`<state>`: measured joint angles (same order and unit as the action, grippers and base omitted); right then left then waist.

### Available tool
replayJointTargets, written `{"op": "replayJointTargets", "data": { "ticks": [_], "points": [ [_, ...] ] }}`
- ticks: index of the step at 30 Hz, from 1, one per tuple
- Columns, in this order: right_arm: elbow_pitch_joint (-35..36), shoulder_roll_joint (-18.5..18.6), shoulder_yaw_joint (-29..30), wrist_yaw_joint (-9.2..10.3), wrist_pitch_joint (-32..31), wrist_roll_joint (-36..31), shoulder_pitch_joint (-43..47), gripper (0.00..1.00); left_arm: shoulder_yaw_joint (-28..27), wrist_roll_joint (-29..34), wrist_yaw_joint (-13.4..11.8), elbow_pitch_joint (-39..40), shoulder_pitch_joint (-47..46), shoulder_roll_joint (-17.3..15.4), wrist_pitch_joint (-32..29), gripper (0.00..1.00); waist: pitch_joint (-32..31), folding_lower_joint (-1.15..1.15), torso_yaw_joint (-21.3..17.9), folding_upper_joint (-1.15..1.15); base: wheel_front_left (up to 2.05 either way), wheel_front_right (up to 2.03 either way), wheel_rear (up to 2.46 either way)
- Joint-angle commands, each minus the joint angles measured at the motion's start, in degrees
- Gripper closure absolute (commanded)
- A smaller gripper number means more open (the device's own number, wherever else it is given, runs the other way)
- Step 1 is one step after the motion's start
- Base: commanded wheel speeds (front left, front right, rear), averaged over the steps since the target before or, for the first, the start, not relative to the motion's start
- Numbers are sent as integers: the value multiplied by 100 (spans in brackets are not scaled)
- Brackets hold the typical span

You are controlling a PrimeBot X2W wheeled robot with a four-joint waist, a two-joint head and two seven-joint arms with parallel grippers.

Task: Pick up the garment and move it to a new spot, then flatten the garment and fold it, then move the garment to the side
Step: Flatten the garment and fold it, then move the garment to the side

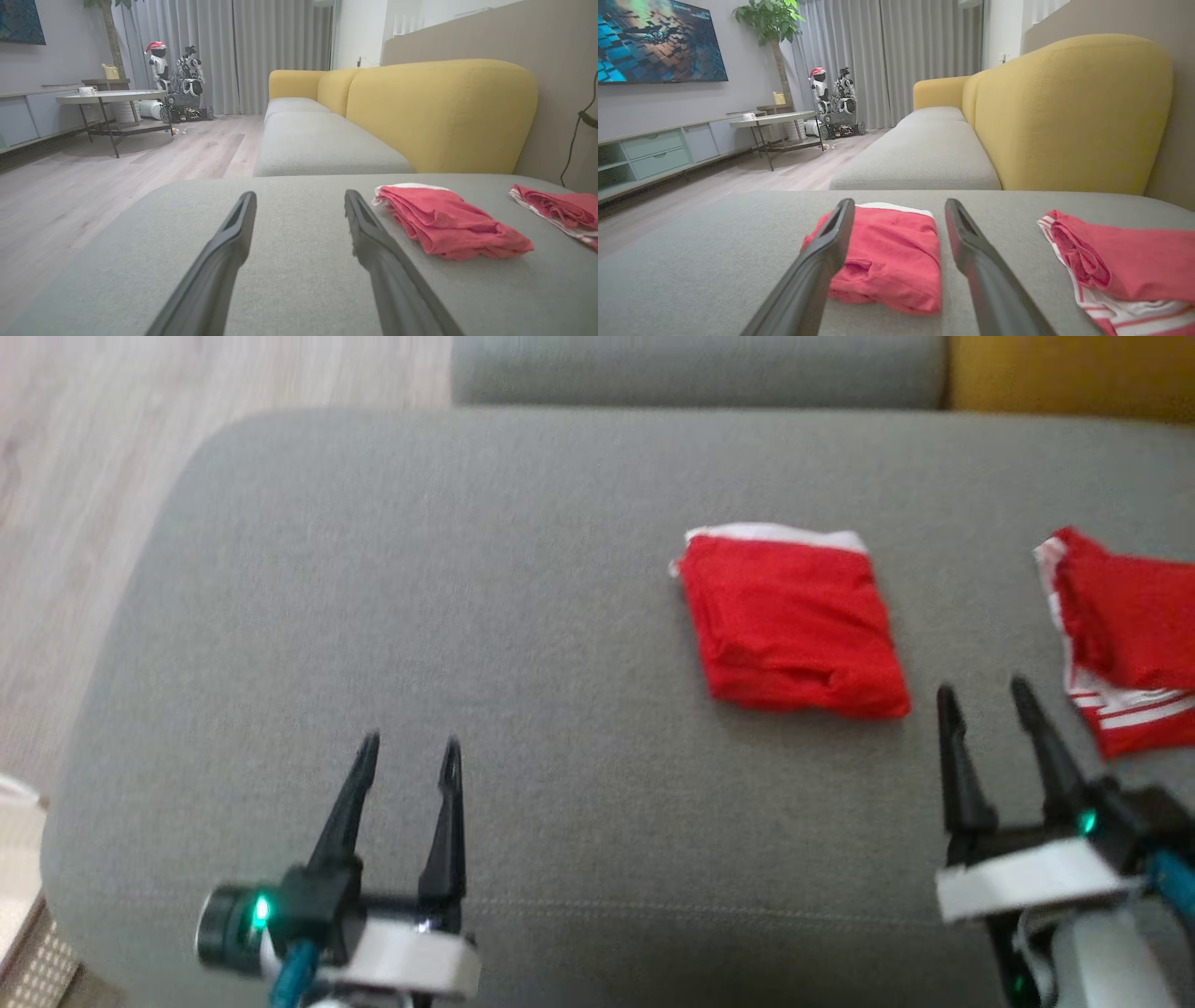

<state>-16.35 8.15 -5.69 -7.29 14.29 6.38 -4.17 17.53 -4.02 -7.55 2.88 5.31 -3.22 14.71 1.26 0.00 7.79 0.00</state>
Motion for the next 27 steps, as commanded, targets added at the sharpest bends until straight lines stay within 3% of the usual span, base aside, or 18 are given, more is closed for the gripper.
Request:
{"op": "replayJointTargets", "data": {
  "ticks": [1,9,27],
  "points": [
    [298,-14,-142,-20,67,-39,-28,0,-219,70,17,156,-29,-36,29,0,-200,0,-134,0,0,0,0],
    [556,-177,-573,-20,70,-9,559,0,-528,75,123,-68,527,-106,29,0,-351,0,-294,0,0,0,0],
    [449,-312,-548,-20,71,194,695,0,-702,178,155,-127,649,-22,29,0,-394,0,-264,0,0,0,0]
  ]
}}
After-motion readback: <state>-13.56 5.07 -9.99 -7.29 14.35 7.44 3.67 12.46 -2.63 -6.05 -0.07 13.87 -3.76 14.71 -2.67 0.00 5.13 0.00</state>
